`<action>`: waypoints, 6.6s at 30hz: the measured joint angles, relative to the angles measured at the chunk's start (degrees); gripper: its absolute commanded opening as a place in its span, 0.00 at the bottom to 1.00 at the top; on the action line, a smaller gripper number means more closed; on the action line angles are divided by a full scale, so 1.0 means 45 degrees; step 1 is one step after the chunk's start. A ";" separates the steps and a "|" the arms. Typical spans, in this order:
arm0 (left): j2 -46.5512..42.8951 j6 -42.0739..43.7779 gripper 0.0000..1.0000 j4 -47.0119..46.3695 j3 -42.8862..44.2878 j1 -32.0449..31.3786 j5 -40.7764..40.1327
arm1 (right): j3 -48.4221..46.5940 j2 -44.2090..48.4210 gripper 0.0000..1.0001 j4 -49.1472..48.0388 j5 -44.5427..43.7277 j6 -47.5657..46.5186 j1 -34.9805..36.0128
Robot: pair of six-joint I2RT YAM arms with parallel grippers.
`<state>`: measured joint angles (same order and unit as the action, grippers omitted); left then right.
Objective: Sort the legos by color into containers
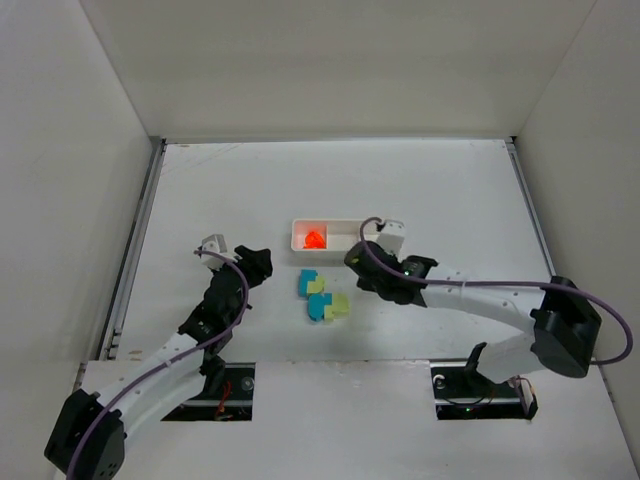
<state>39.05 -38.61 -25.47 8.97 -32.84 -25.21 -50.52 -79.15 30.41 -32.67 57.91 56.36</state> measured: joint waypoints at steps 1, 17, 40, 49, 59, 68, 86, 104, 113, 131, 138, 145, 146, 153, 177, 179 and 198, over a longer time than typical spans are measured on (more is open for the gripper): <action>0.0092 0.0000 0.52 0.0000 0.0000 0.0053 0.0000 | -0.0636 -0.0306 0.18 -0.0311 0.0010 -0.0374 0.0112; 0.0563 0.0024 0.51 0.0000 0.0000 0.0661 0.0034 | -0.6596 -0.6509 0.30 -0.4007 0.1282 -0.4357 -0.0782; 0.0194 -0.0194 0.44 0.1564 0.0335 0.0058 0.0223 | -0.0738 -0.0631 0.47 -0.5047 0.1763 -0.5712 0.0423; -0.0986 -0.0549 0.44 0.6120 0.3060 -0.0408 0.2006 | 0.1613 0.0792 0.67 -0.3385 0.2050 -0.6237 0.2283; -0.0500 -0.1593 0.56 0.8636 0.3172 -0.0432 0.4745 | 0.1496 -0.1214 0.78 -0.3580 0.2448 -0.8791 0.2662; -0.0602 -0.2113 0.66 0.9092 0.2783 -0.0350 0.6528 | 0.1477 -0.2006 0.80 -0.5280 0.3560 -1.0870 0.2220; -0.0267 -0.2370 0.72 0.8952 0.2011 -0.0971 0.7077 | 0.1025 -0.3347 0.49 -0.7223 0.5581 -1.1545 0.1719; 0.1783 -0.2671 0.70 0.5722 0.0903 0.0321 0.6829 | 0.1404 -0.3313 0.77 -0.7951 0.5479 -1.0822 0.1739; 0.1875 -0.2482 0.70 0.5668 0.1025 0.0597 0.6883 | 0.0763 -0.4172 0.72 -0.8650 0.5644 -1.1264 0.1719; 0.0185 -0.2667 0.80 0.6256 0.1005 0.1122 0.7883 | 0.1501 -0.3065 0.53 -0.8830 0.6484 -1.1108 0.1622; -0.0049 -0.3468 0.82 0.5251 0.0913 0.0855 0.9015 | 0.1909 -0.1603 0.52 -0.8922 0.7072 -1.0763 0.1622; 0.0136 -0.4323 0.78 0.4328 0.0665 0.0578 0.9792 | 0.1948 -0.0899 0.52 -0.8956 0.7558 -1.0593 0.1622; 0.0165 -0.4410 0.76 0.4260 0.0641 0.0505 0.9836 | 0.1948 -0.0821 0.52 -0.8956 0.7616 -1.0579 0.1622; 0.0180 -0.4930 0.66 0.3808 0.0602 0.0019 0.9942 | 0.1943 -0.0661 0.52 -0.9044 0.7854 -1.0574 0.1622; -0.1054 -0.6513 0.14 0.2657 -0.0092 -0.0019 0.9534 | 0.1904 -0.0845 0.81 -0.9389 0.8174 -1.0423 0.1656; -0.1239 -0.6630 0.14 0.2506 -0.0092 0.0068 0.9418 | 0.1923 -0.0680 0.83 -0.9466 0.8160 -1.0418 0.1661; -0.1792 -0.6523 0.14 0.0908 -0.0083 0.0903 0.8689 | 0.4813 0.4250 0.45 -1.1778 0.7461 -0.4969 -0.0675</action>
<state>30.98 -67.96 -21.39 8.60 -28.77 13.89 -28.86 -60.03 -22.59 0.91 35.55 53.32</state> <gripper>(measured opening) 0.333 0.489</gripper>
